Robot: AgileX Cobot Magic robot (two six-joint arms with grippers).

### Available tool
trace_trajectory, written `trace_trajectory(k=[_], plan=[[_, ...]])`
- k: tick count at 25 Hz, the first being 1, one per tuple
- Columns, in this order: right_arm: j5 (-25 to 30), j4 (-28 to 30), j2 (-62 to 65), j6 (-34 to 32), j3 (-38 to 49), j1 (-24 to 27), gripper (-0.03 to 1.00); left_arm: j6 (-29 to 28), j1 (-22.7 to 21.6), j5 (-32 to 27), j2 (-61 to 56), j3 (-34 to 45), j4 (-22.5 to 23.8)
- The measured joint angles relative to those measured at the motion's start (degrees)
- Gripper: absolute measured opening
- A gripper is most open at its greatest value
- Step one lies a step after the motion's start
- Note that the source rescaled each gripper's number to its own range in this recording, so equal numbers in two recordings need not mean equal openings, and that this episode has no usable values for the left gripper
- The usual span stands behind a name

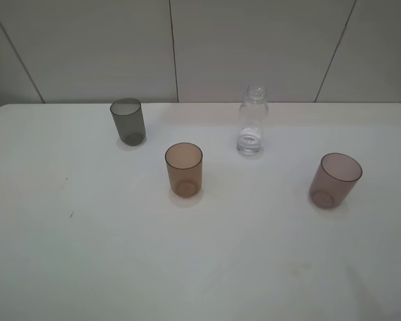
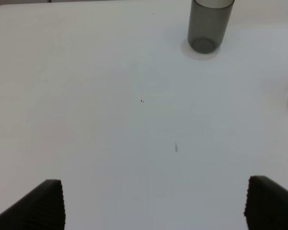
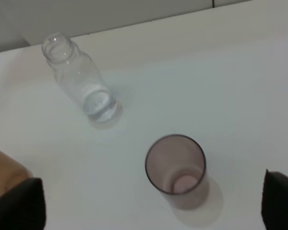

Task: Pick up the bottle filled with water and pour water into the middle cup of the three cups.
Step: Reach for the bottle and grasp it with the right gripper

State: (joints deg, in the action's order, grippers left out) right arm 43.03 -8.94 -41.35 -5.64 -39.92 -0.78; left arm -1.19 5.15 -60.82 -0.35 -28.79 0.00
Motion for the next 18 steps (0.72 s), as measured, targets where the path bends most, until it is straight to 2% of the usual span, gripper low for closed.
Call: trace_trajectory(k=[5, 8, 14, 18], plan=[[-15.3, 1.3, -15.9, 0.0, -3.0, -12.2, 0.91, 0.0, 0.0, 0.0, 0.0, 0.0, 0.0], [-22.8, 2.2, -23.5, 1.0, -3.6, -16.5, 0.91, 0.0, 0.0, 0.0, 0.0, 0.0, 0.0], [-32.4, 2.6, -35.6, 8.6, -3.6, -23.0, 0.91, 0.0, 0.0, 0.0, 0.0, 0.0, 0.0], [-37.9, 0.3, -40.8, 14.2, -3.6, -26.1, 0.91, 0.0, 0.0, 0.0, 0.0, 0.0, 0.0]])
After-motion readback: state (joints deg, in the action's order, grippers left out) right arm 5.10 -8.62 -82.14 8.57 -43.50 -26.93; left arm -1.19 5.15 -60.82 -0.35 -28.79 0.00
